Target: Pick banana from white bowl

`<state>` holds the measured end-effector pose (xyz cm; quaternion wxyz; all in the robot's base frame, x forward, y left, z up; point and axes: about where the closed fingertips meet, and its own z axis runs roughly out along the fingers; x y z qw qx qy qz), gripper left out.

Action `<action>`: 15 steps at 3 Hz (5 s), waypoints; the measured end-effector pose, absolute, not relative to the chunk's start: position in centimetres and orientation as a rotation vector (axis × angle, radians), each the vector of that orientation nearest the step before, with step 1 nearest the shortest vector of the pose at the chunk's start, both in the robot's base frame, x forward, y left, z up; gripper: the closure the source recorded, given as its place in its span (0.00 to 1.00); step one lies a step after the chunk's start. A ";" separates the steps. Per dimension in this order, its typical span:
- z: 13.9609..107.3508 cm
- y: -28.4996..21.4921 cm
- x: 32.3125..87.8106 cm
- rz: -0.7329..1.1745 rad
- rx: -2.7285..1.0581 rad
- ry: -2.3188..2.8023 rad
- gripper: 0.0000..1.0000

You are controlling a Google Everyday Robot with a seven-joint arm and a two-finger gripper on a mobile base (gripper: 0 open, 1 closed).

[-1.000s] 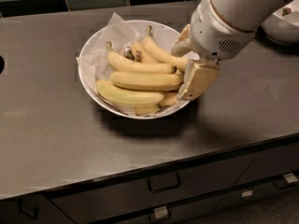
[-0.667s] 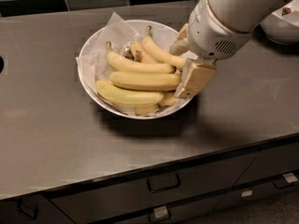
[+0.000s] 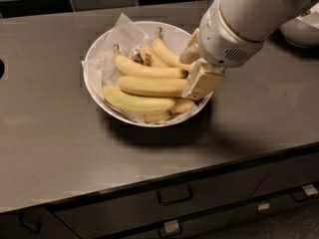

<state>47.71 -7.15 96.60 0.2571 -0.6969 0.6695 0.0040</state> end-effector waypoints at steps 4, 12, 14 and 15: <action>94.2 -6.7 47.7 -0.043 -1.809 1.819 0.56; 93.8 -6.1 47.8 -0.201 -1.735 1.803 0.56; 93.7 -5.5 47.9 -0.238 -1.737 1.793 0.54; 93.7 -5.5 47.9 -0.238 -1.737 1.793 0.73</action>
Offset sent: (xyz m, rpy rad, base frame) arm -0.0024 -0.0019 -0.0157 0.0183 -0.0437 -0.0673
